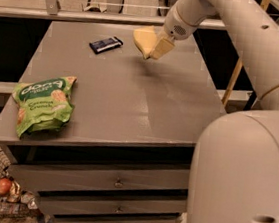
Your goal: Move sponge near rxbar blueberry
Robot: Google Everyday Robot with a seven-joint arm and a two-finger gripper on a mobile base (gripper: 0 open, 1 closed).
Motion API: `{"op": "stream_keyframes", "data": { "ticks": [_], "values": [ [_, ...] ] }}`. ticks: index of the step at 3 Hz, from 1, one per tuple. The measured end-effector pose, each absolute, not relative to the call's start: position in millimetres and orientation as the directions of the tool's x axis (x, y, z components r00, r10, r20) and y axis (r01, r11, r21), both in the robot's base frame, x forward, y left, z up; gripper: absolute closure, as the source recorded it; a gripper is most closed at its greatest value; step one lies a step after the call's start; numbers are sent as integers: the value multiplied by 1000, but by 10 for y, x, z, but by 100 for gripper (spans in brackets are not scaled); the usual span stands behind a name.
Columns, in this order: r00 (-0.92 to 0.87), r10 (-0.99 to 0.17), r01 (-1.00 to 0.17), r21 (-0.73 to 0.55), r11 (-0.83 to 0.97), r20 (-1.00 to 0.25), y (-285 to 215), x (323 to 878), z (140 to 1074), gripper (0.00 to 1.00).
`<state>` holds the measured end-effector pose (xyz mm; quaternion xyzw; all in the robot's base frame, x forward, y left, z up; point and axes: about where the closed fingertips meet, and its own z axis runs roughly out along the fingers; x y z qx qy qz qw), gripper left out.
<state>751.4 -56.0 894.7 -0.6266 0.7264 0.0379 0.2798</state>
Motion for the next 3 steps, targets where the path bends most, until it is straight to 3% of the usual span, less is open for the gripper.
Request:
{"op": "stream_keyframes", "data": {
  "ticks": [3],
  "values": [
    [-27, -873, -926, -316, 205, -488, 243, 8207, 8717, 100]
  ]
}}
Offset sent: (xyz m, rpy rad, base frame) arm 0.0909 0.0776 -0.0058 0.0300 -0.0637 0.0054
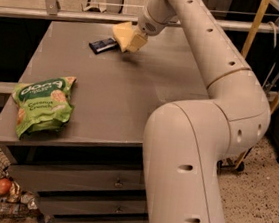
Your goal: Move sponge near rxbar blueberry
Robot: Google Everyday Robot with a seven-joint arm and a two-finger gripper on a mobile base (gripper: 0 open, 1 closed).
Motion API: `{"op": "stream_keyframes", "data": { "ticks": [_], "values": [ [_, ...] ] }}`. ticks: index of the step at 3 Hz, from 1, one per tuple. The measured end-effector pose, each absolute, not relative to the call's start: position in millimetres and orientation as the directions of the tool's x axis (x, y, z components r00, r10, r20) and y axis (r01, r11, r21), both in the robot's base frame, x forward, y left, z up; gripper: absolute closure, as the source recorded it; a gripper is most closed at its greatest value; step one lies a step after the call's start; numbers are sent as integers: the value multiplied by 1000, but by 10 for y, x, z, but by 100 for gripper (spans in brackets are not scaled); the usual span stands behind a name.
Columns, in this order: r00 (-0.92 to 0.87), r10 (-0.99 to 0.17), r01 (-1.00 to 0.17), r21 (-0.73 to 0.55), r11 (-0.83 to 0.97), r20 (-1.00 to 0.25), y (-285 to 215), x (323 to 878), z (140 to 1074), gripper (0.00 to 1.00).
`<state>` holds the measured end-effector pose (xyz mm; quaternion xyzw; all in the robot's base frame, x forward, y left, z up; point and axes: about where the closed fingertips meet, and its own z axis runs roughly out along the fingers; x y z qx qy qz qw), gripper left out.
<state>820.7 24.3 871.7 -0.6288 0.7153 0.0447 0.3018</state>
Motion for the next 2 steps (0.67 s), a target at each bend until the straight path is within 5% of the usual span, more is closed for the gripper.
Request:
{"op": "stream_keyframes", "data": {
  "ticks": [1, 2],
  "values": [
    [-39, -863, -929, -299, 216, -503, 383, 8318, 8605, 100],
    [-38, -863, -930, -298, 215, -503, 398, 8331, 8584, 81]
  ]
}}
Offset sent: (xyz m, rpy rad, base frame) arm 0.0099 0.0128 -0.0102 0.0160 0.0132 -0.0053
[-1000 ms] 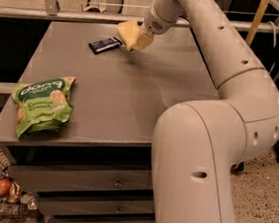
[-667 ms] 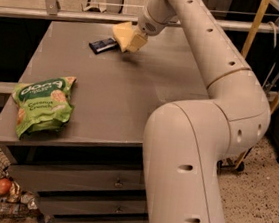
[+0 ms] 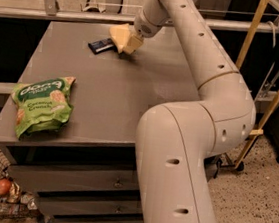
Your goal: Move sponge near rxbar blueberry
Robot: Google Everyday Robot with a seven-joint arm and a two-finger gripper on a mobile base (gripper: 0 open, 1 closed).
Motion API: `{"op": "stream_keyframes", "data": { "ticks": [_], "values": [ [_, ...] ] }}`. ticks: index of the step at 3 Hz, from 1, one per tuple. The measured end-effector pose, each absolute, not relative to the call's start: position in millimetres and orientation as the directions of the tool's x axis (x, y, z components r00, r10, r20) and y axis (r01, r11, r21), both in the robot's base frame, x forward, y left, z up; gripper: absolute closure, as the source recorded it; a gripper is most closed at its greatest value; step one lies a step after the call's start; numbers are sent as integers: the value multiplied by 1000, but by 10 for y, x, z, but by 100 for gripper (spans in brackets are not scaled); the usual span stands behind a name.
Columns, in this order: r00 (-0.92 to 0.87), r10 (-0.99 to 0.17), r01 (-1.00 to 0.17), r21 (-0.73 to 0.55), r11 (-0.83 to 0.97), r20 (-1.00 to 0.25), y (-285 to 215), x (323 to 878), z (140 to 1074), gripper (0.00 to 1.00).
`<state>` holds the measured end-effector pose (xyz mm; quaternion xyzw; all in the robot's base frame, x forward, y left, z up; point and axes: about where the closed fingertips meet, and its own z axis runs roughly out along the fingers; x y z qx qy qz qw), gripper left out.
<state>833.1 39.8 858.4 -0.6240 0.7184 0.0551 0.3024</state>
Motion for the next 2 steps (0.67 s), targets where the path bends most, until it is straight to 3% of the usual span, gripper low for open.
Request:
{"op": "stream_keyframes", "data": {
  "ticks": [2],
  "values": [
    [-39, -864, -934, -290, 210, -501, 445, 8341, 8501, 35]
  ]
}}
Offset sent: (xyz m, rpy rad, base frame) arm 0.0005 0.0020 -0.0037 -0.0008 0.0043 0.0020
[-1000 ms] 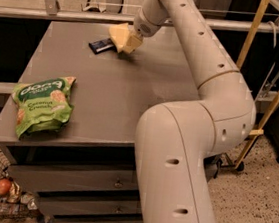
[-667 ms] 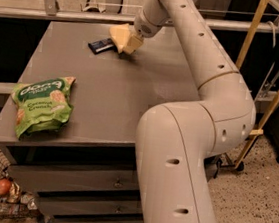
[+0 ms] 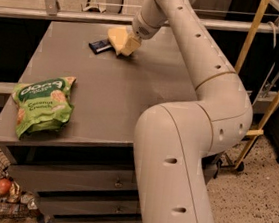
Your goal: Move sponge near rxbar blueberry
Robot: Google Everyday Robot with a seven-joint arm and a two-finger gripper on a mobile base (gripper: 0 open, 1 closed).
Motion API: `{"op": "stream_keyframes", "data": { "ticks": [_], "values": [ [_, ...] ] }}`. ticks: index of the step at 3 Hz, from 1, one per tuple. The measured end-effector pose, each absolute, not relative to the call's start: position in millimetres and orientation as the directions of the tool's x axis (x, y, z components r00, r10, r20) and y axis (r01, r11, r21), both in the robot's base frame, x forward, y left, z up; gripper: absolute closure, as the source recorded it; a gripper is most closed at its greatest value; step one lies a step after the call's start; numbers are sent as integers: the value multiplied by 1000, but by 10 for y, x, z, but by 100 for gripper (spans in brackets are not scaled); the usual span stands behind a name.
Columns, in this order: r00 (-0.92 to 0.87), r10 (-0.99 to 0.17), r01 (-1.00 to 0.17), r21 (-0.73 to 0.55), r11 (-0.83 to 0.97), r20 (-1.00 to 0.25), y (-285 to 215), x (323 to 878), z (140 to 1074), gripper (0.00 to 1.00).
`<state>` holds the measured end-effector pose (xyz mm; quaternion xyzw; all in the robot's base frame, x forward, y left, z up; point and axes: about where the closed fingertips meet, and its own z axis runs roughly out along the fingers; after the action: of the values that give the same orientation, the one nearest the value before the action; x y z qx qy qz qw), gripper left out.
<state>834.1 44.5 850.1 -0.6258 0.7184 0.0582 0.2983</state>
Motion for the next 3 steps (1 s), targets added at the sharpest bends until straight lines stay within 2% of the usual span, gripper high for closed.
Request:
{"op": "stream_keyframes", "data": {
  "ticks": [1, 2, 3],
  "values": [
    [-39, -865, -936, -285, 207, -500, 469, 8346, 8460, 12],
    [-39, -865, -937, -282, 205, -500, 489, 8349, 8423, 0],
    [-45, -858, -936, -277, 215, -512, 409, 8324, 8484, 0]
  ]
}}
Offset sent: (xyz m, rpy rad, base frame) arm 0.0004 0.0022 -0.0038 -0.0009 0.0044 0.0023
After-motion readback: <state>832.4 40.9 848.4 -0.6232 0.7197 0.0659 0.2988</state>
